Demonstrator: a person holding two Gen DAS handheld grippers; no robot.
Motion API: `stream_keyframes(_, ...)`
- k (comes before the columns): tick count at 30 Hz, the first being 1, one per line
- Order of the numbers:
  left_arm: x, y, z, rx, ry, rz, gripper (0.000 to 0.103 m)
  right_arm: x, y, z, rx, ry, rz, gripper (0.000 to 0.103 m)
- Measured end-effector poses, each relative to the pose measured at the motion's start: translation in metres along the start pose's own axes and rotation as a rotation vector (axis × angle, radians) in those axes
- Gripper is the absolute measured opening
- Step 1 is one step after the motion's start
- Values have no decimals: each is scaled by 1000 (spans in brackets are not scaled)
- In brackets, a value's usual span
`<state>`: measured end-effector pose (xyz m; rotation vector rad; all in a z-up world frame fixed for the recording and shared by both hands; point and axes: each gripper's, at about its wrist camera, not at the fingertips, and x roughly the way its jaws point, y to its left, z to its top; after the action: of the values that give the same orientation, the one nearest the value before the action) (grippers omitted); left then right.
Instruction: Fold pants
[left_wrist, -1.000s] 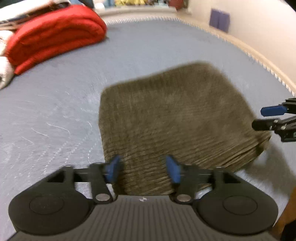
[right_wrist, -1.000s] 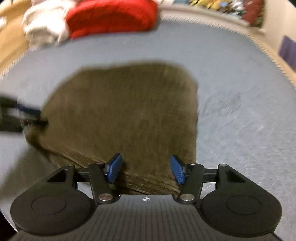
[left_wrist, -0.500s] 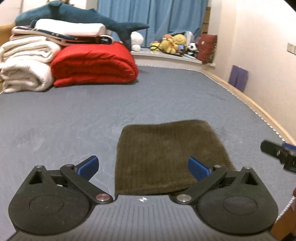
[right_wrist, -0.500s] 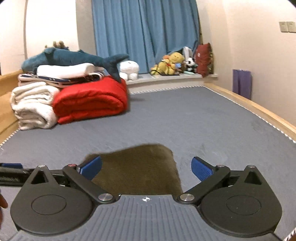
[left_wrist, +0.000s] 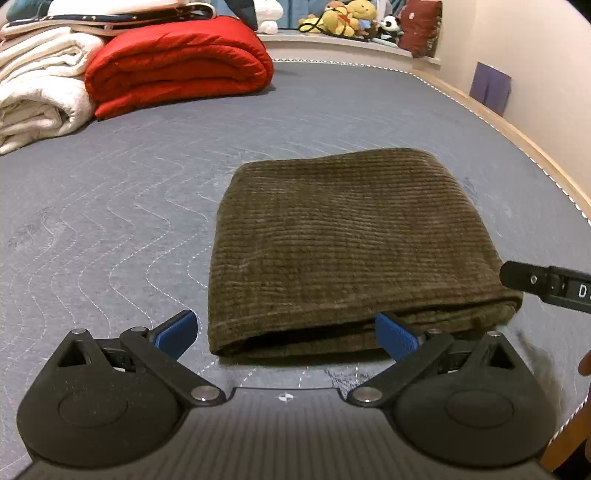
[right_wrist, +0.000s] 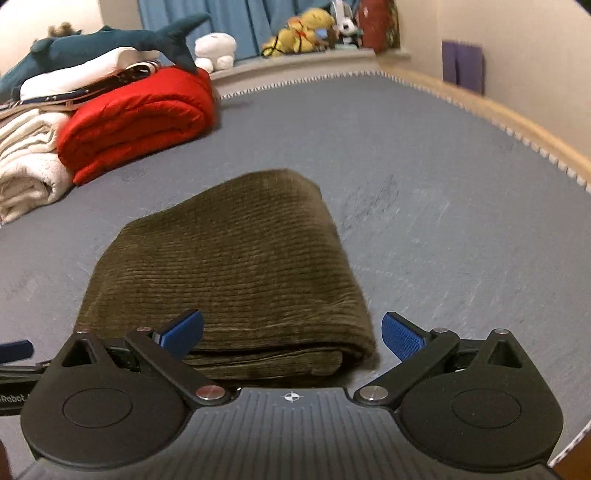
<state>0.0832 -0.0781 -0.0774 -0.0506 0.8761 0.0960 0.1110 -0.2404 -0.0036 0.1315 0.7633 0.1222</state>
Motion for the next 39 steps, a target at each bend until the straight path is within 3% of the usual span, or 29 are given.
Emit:
stream_keyframes(8,11,4,6,-47,50,-17,103,6,4,-3,-19,18,7,102)
stream_keyframes(39,9,-2,2,-47,55,-29,103,-5,15,-7,-78,-2,-12,102)
